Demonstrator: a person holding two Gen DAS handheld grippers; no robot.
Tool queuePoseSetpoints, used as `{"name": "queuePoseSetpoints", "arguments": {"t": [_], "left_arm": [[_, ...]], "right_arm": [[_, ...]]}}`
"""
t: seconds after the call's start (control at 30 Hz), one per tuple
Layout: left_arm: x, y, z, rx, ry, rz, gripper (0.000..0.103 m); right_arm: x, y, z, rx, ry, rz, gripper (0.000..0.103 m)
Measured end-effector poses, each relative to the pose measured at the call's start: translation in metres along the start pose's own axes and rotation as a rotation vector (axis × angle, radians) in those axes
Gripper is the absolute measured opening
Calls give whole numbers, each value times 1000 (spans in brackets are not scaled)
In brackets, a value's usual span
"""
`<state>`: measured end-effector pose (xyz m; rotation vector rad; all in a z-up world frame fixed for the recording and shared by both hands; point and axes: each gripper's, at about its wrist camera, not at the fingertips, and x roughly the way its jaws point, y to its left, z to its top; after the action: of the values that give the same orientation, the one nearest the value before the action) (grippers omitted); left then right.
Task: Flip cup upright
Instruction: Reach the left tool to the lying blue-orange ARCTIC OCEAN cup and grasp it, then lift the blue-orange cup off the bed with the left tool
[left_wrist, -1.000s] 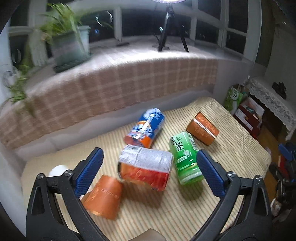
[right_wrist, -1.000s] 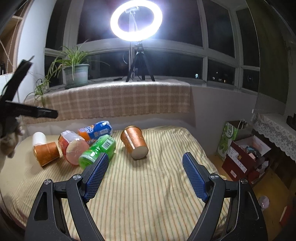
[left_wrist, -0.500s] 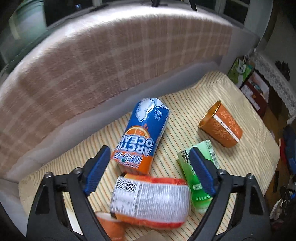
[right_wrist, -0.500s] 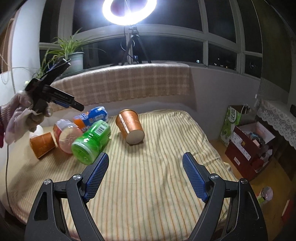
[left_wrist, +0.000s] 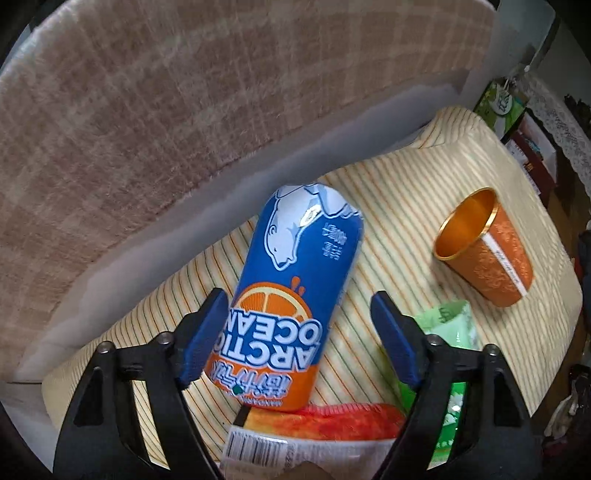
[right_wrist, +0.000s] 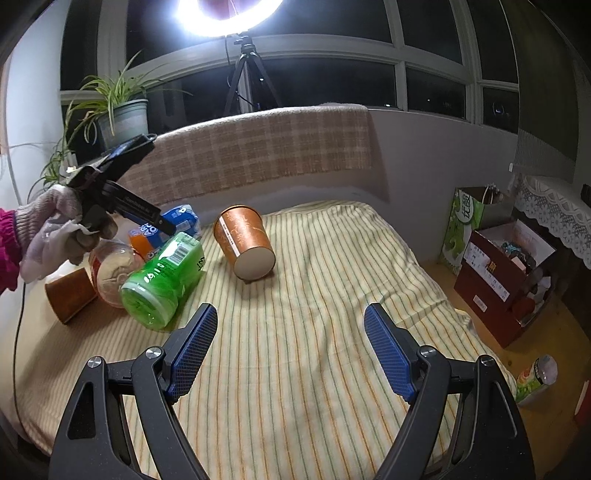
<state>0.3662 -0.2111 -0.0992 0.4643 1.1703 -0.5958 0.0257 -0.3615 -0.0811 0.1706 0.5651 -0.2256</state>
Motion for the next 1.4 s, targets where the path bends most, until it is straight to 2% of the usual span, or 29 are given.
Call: {"name": "queuePoseSetpoints", "arguments": {"t": [0.07, 0.17, 0.47, 0.6, 0.77, 0.87, 1.2, 1.4], "left_arm": [[3, 1, 1, 3, 6, 7, 78], [5, 2, 3, 10, 20, 18, 70], [8, -4, 3, 75, 15, 32, 68], [20, -14, 9, 118, 46, 72, 68], [19, -13, 16, 107, 34, 72, 65], [11, -11, 22, 118, 7, 100, 64], [-40, -14, 26, 102, -94, 121, 59], [-83, -26, 0, 134, -153, 106, 59]], "right_arm": [[1, -1, -1, 3, 2, 0, 82], [1, -3, -2, 7, 5, -4, 82], [4, -9, -3, 33, 17, -9, 82], [4, -8, -4, 37, 21, -4, 82], [7, -11, -5, 46, 28, -12, 82], [10, -13, -6, 55, 37, -12, 82], [6, -8, -6, 45, 29, -14, 82], [-3, -3, -5, 34, 16, -11, 82]]}}
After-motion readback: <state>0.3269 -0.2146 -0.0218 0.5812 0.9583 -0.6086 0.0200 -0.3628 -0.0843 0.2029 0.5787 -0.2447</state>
